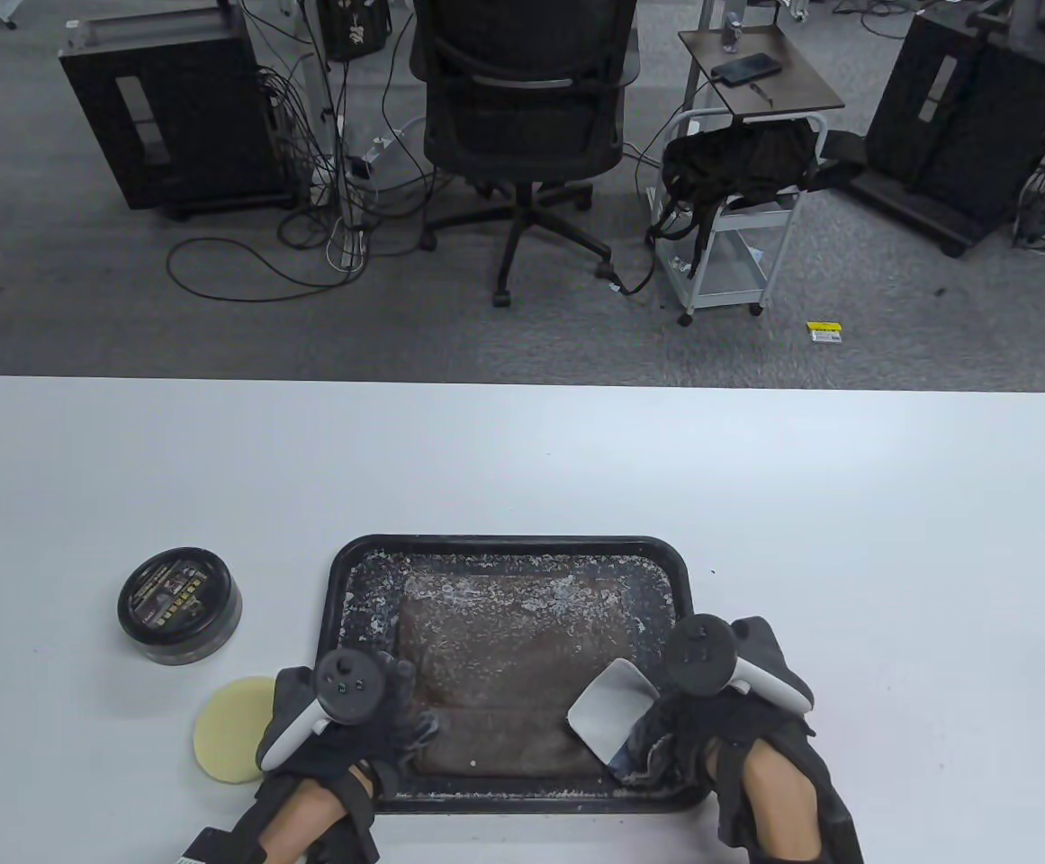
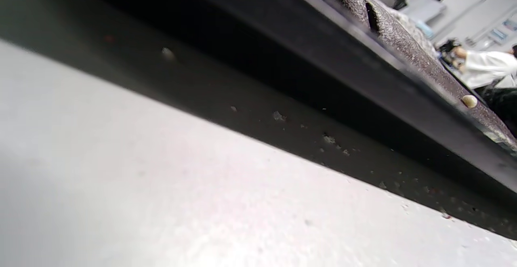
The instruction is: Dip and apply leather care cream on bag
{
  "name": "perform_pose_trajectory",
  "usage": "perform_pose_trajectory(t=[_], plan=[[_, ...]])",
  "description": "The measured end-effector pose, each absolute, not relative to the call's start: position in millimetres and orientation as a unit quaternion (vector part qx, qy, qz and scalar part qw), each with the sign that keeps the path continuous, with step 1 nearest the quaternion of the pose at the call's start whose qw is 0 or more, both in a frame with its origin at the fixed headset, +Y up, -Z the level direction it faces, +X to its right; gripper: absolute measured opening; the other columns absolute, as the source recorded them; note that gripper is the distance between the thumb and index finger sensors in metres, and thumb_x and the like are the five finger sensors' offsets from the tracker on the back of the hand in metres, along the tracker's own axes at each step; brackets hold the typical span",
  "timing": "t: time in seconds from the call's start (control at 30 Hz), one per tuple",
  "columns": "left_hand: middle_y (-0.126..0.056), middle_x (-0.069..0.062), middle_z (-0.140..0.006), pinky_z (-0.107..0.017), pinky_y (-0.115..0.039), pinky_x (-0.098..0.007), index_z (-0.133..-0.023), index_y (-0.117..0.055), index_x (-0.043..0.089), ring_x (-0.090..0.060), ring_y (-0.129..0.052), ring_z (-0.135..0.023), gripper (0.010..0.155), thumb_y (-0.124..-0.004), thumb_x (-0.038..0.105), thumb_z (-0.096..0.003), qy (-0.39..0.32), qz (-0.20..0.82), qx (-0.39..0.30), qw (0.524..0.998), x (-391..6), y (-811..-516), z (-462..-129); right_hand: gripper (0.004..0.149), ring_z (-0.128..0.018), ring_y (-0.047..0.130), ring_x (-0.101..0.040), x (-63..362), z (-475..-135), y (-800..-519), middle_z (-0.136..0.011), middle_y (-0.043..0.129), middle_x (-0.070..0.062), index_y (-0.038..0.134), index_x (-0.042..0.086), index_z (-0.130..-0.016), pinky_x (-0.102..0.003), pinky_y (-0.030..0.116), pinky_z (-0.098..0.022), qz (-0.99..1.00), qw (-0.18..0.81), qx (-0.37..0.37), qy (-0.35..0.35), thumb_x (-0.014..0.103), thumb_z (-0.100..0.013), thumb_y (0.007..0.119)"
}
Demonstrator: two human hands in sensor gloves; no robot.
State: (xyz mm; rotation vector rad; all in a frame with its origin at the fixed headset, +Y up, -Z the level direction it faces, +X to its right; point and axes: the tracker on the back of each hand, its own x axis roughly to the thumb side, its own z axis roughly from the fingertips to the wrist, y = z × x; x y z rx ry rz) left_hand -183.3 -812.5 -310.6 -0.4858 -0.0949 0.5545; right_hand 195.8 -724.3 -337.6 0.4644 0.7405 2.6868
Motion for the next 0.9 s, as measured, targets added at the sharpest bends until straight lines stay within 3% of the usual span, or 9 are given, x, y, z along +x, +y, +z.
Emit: perform_pose_trajectory(t=[0.1,0.2,0.27,0.37,0.67,0.9], plan=[[-0.013,0.008,-0.112,-0.075,-0.018,-0.043,-0.104,-0.032,0.032,-0.024,-0.012,-0.104,0.084,-0.048,0.072,-0.0321,-0.046,0.265,-0.238,0.933,-182,-812,-311,0.046,-0.090,0.076,-0.025,218,-336,-712,-0.086,0.093,0.003,0.100,0.028,-0.068,-0.056,0.055,-0.069,0.944,0.205,0.153,0.208,0.009,-0.033,0.077],[-0.013,0.008,-0.112,-0.075,-0.018,-0.044,-0.105,-0.031,0.031,-0.024,-0.012,-0.104,0.085,-0.048,0.072,-0.0324,-0.046,0.261,-0.238,0.934,-181,-812,-311,0.047,-0.090,0.077,-0.028,252,-335,-700,-0.090,0.090,0.002,0.097,0.028,-0.074,-0.058,0.056,-0.069,0.958,0.256,0.087,0.097,0.010,-0.035,0.077],[-0.013,0.007,-0.112,-0.075,-0.018,-0.044,-0.105,-0.031,0.031,-0.024,-0.012,-0.104,0.084,-0.049,0.072,-0.0329,-0.047,0.261,-0.238,0.934,-181,-812,-311,0.048,-0.091,0.076,-0.029,271,-333,-697,-0.092,0.088,0.000,0.095,0.028,-0.077,-0.059,0.057,-0.068,0.967,0.251,0.030,0.021,0.011,-0.036,0.077],[-0.013,0.007,-0.112,-0.075,-0.018,-0.044,-0.105,-0.031,0.031,-0.024,-0.012,-0.104,0.084,-0.049,0.071,-0.0335,-0.048,0.262,-0.237,0.934,-181,-813,-311,0.049,-0.092,0.074,-0.031,291,-334,-704,-0.095,0.084,-0.001,0.093,0.028,-0.081,-0.060,0.057,-0.068,0.978,0.202,-0.029,-0.038,0.012,-0.037,0.077],[-0.014,0.006,-0.112,-0.075,-0.020,-0.044,-0.104,-0.030,0.031,-0.024,-0.013,-0.104,0.083,-0.053,0.070,-0.0353,-0.047,0.252,-0.239,0.937,-181,-812,-311,0.051,-0.095,0.068,-0.032,292,-350,-750,-0.100,0.078,-0.002,0.088,0.031,-0.086,-0.063,0.052,-0.069,0.987,0.141,-0.026,0.075,0.016,-0.038,0.080],[-0.017,0.004,-0.112,-0.075,-0.022,-0.045,-0.105,-0.033,0.029,-0.026,-0.016,-0.104,0.081,-0.055,0.069,-0.0370,-0.045,0.266,-0.231,0.935,-182,-810,-312,0.070,-0.100,0.035,-0.034,296,-349,-760,-0.109,0.047,-0.004,0.066,0.026,-0.099,-0.065,0.034,-0.069,0.965,0.191,0.002,0.182,0.022,-0.034,0.091]])
